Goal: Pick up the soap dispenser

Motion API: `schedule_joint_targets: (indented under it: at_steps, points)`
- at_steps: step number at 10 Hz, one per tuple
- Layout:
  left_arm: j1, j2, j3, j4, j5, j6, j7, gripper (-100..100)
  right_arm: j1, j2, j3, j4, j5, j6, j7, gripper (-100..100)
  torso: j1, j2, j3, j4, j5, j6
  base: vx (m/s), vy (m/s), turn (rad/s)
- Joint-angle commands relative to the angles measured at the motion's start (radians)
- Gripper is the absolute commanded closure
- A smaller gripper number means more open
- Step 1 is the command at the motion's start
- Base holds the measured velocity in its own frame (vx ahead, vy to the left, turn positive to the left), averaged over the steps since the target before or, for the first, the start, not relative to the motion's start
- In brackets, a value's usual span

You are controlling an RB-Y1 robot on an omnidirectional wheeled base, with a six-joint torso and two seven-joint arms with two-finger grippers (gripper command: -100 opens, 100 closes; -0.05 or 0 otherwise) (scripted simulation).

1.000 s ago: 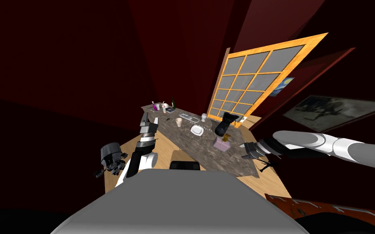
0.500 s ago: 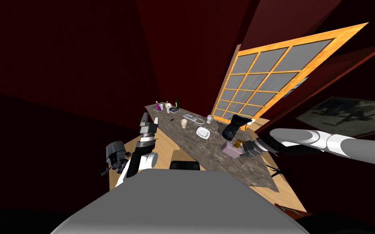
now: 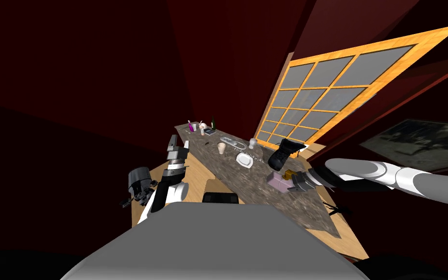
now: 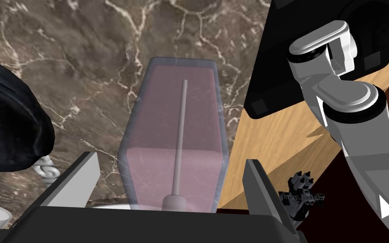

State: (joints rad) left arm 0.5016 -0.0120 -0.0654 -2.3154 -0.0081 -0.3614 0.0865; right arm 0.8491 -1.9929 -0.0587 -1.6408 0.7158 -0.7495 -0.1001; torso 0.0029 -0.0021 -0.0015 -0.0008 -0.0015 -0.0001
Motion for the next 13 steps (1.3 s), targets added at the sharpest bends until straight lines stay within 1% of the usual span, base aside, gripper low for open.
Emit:
schedule_joint_targets:
  at_steps: [1, 2, 3, 4, 5, 6, 10, 11, 12, 13]
  points:
    - [0.0, 0.0, 0.0, 0.0, 0.0, 0.0, 0.0, 0, 0.008, 0.033, 0.024, -0.003, 0.013, 0.021, 0.017, -100, 0.0, 0.0, 0.0, 0.0, 0.0, 0.0, 0.017, 0.009, 0.086]
    - [0.0, 0.0, 0.0, 0.0, 0.0, 0.0, 0.0, 0, -0.041, 0.033, 0.024, -0.003, 0.013, 0.021, 0.017, -100, 0.0, 0.0, 0.0, 0.0, 0.0, 0.0, 0.02, 0.011, 0.053]
    - [0.0, 0.0, 0.0, 0.0, 0.0, 0.0, 0.0, 0, 0.008, 0.033, 0.018, -0.003, 0.013, 0.021, 0.017, -100, 0.0, -0.001, 0.0, 0.0, 0.0, 0.0, 0.009, 0.005, 0.003]
    - [0.0, 0.0, 0.0, 0.0, 0.0, 0.0, 0.0, 0, 0.008, 0.033, 0.024, -0.003, 0.013, 0.021, 0.017, -100, 0.0, 0.0, 0.0, 0.0, 0.0, 0.0, 0.0, 0.0, 0.0]
    - [0.0, 0.0, 0.0, 0.0, 0.0, 0.0, 0.0, 0, 0.017, 0.036, 0.009, -0.004, 0.015, 0.023, 0.018, -100, 0.0, 0.0, 0.0, 0.0, 0.0, 0.0, 0.0, 0.0, 0.0]
    - [0.0, 0.0, 0.0, 0.0, 0.0, 0.0, 0.0, 0, 0.017, 0.036, 0.012, -0.005, 0.015, 0.025, 0.019, 100, 0.0, 0.0, 0.0, 0.0, 0.0, 0.0, 0.0, 0.0, 0.0]
    - [0.0, 0.0, 0.0, 0.0, 0.0, 0.0, 0.0, 0, 0.017, 0.036, 0.012, -0.005, 0.015, 0.024, 0.018, 100, -0.001, 0.0, 0.0, 0.0, 0.0, 0.0, 0.0, 0.0, 0.0]
    - [0.0, 0.0, 0.0, 0.0, 0.0, 0.0, 0.0, 0, 0.017, 0.036, 0.012, -0.005, 0.015, 0.024, 0.018, 0, -0.001, 0.0, 0.0, 0.0, -0.001, 0.0, 0.0, 0.0, 0.0]
    - [0.0, 0.0, 0.0, 0.0, 0.0, 0.0, 0.0, 0, -0.005, 0.003, 0.009, -0.001, 0.004, 0.001, 0.001, 100, -0.001, 0.0, 0.0, 0.0, -0.001, 0.0, -0.019, -0.01, -0.101]
    - [0.0, 0.0, 0.0, 0.0, 0.0, 0.0, 0.0, 0, -0.005, 0.003, 0.009, -0.001, 0.004, 0.001, 0.001, 100, -0.001, 0.001, 0.0, 0.0, 0.0, 0.001, -0.021, -0.012, -0.053]
